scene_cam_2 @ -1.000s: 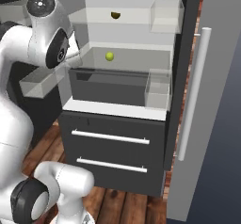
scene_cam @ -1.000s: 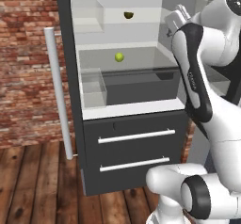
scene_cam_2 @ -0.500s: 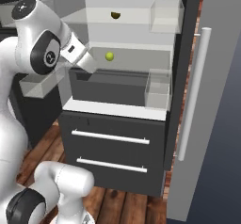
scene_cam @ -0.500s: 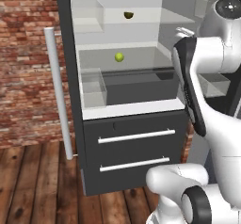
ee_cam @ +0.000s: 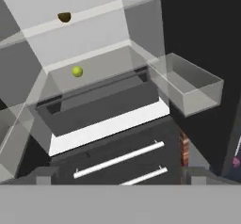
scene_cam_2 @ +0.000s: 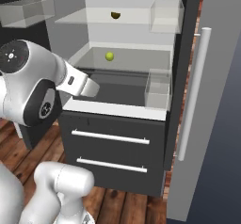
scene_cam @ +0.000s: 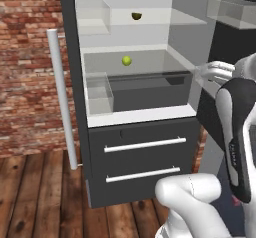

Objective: Retrieve the kiwi and pear from the fridge and place them into the bowl on the dining table.

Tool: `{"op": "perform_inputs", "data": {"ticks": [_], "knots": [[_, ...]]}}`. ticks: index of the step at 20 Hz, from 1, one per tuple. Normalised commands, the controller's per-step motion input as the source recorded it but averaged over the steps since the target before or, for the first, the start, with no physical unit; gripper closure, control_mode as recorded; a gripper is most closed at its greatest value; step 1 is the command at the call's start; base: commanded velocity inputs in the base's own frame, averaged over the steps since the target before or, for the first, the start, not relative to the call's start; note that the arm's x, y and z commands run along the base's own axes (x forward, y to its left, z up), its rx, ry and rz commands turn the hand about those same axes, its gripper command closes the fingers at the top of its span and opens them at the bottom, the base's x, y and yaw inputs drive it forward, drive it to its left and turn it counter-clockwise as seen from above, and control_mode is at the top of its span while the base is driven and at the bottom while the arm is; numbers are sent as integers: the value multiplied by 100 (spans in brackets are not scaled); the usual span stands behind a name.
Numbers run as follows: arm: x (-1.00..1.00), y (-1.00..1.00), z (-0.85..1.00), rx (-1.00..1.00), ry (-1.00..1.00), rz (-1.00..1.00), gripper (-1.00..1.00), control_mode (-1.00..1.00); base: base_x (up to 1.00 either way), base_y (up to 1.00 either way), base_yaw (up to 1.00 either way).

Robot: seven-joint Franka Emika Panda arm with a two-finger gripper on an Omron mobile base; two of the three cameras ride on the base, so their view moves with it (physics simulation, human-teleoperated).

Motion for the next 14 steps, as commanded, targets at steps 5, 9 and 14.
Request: {"op": "perform_inputs", "data": {"ticks": [5,9,14], "knots": [[-42,31,1,-4,0,43,-100,-100,0,0,0],[-4,65,5,-18,15,17,-100,-100,0,0,0],[0,46,0,-22,20,0,-100,-100,0,0,0]]}}
